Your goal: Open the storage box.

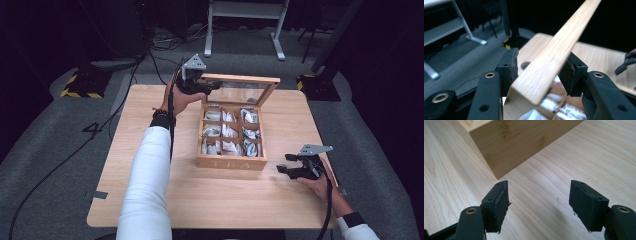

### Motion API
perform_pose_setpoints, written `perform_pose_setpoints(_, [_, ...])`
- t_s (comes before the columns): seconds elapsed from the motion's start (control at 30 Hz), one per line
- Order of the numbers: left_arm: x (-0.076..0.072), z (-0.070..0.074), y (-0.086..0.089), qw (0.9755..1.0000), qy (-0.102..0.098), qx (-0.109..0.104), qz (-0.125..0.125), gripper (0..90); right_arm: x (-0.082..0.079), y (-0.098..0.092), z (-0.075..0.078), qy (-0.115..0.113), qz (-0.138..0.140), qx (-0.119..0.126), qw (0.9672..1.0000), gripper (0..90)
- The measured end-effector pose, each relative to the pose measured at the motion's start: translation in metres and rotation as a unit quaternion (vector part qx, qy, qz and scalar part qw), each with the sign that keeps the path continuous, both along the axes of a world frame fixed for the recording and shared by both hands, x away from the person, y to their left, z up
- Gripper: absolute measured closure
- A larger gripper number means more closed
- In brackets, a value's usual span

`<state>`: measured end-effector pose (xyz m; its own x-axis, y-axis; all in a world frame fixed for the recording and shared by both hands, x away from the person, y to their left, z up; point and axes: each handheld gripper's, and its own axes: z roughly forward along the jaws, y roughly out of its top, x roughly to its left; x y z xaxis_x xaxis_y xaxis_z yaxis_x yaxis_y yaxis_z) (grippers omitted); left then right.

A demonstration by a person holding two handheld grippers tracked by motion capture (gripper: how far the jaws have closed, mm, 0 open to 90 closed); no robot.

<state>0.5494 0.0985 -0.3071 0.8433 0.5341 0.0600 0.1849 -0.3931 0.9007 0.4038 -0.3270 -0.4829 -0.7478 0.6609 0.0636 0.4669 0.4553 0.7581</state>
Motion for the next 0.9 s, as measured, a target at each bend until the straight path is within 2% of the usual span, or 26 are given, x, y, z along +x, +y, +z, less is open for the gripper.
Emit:
perform_pose_setpoints(0.1, [0.005, -0.003, 0.001, 0.9999, 0.004, -0.014, 0.003, 52.0, 0.001, -0.001, -0.002, 0.001, -0.001, -0.004, 1.0, 32.7])
perform_pose_setpoints(0.27, [0.015, -0.009, 0.002, 0.9997, 0.007, -0.015, 0.018, 50.2, 0.003, -0.001, -0.007, 0.013, -0.009, -0.008, 0.9999, 32.8])
perform_pose_setpoints(0.43, [0.024, -0.018, 0.005, 0.9993, 0.021, -0.019, 0.025, 49.2, 0.004, 0.0, -0.01, 0.018, -0.007, -0.011, 0.9998, 32.9])
perform_pose_setpoints(0.6, [0.031, -0.02, 0.007, 0.9989, 0.023, -0.026, 0.03, 49.6, 0.005, -0.001, -0.013, 0.025, -0.011, -0.014, 0.9995, 32.9])
perform_pose_setpoints(0.67, [0.036, -0.019, 0.006, 0.999, 0.022, -0.022, 0.033, 49.7, 0.004, -0.003, -0.015, 0.023, -0.015, -0.007, 0.9996, 33.0])
perform_pose_setpoints(0.77, [0.04, -0.019, 0.006, 0.9988, 0.02, -0.024, 0.038, 49.5, 0.004, -0.003, -0.015, 0.016, -0.015, -0.013, 0.9997, 32.3])
perform_pose_setpoints(0.87, [0.042, -0.02, 0.006, 0.9988, 0.017, -0.027, 0.038, 49.4, 0.003, -0.004, -0.017, 0.005, -0.017, -0.017, 0.9997, 31.9])
perform_pose_setpoints(0.9, [0.043, -0.021, 0.006, 0.9987, 0.015, -0.03, 0.038, 49.6, 0.001, -0.005, -0.018, -0.005, -0.015, -0.019, 0.9997, 31.6])
